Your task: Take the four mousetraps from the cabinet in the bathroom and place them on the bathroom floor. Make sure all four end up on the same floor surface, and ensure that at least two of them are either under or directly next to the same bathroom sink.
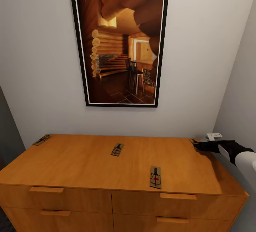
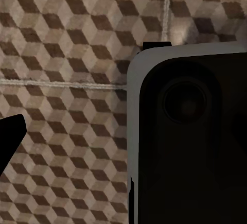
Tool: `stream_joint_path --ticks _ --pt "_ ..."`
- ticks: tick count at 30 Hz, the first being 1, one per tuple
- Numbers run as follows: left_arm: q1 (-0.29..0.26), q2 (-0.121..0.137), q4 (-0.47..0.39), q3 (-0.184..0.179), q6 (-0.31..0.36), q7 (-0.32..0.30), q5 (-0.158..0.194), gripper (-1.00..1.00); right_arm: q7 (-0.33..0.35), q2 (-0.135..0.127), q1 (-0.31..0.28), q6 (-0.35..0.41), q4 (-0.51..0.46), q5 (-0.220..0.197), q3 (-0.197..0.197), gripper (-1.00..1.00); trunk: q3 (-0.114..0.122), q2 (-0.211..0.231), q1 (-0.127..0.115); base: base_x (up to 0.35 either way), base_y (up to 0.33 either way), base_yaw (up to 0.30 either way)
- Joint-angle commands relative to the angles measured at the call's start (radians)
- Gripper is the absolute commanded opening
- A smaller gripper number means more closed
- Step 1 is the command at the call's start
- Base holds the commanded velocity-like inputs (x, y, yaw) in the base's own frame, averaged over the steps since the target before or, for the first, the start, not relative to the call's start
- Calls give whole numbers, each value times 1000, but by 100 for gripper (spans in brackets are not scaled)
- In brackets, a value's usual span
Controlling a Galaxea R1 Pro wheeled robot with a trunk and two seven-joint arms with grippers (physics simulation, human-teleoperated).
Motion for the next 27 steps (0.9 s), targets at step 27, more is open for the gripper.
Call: stream_joint_path --ticks 27 --pt "-1 -1 -1 0 -10 -2 -3 100 11 1 1 3 -12 12 14 -100 -1 0 0 0 0 0"
